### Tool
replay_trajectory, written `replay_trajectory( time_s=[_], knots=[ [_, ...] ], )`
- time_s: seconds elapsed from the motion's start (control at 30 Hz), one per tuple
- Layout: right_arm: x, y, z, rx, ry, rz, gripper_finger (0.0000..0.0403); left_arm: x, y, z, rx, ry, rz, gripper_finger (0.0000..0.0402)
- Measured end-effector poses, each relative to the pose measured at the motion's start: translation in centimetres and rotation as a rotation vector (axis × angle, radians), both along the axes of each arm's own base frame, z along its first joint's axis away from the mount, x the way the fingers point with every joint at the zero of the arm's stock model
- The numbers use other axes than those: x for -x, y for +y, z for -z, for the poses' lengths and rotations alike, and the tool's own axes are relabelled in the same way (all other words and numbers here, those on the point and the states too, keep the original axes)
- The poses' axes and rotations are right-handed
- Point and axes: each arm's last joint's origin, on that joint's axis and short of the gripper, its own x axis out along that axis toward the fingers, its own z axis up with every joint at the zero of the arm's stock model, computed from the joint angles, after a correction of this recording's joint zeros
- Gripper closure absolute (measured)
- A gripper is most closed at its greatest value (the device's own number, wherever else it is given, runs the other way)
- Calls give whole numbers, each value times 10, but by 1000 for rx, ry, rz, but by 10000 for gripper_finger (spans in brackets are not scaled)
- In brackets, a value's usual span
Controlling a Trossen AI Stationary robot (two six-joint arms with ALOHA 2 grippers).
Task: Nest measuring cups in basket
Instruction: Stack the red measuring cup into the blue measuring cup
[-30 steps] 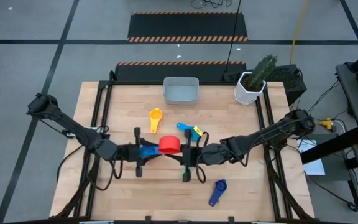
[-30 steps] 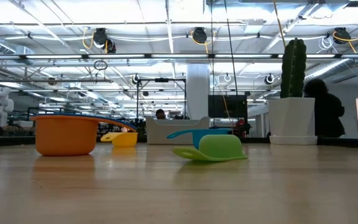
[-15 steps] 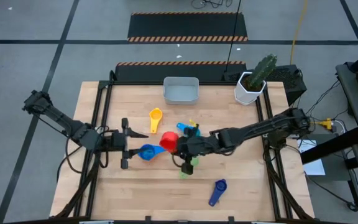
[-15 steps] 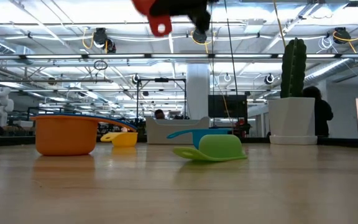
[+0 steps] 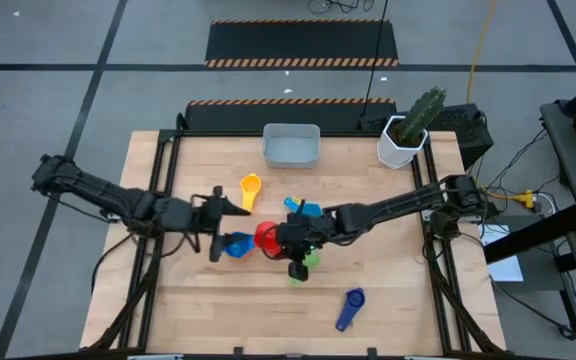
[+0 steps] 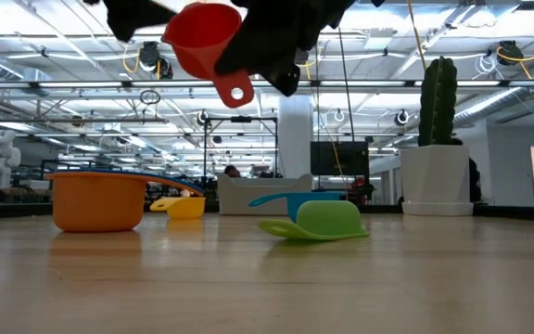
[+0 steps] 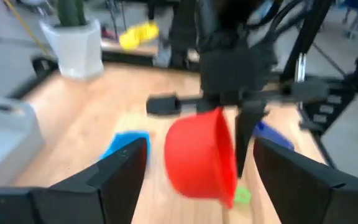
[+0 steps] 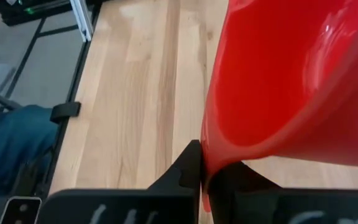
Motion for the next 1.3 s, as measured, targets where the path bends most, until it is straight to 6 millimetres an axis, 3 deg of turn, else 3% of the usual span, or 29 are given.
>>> replay_trajectory(
  time_s=[0.37, 0.77, 1.3],
  knots=[
    [2, 1, 2, 16, 29, -16, 403, -35, 13, 18, 104, 20, 129, 165],
    [5, 0, 5, 24, 67, -11, 403, -37, 19, 19, 102, 30, 196, 261],
    [5, 0, 5, 25, 71, -8, 403, -42, 19, 24, 73, 40, 197, 285]
  ],
)
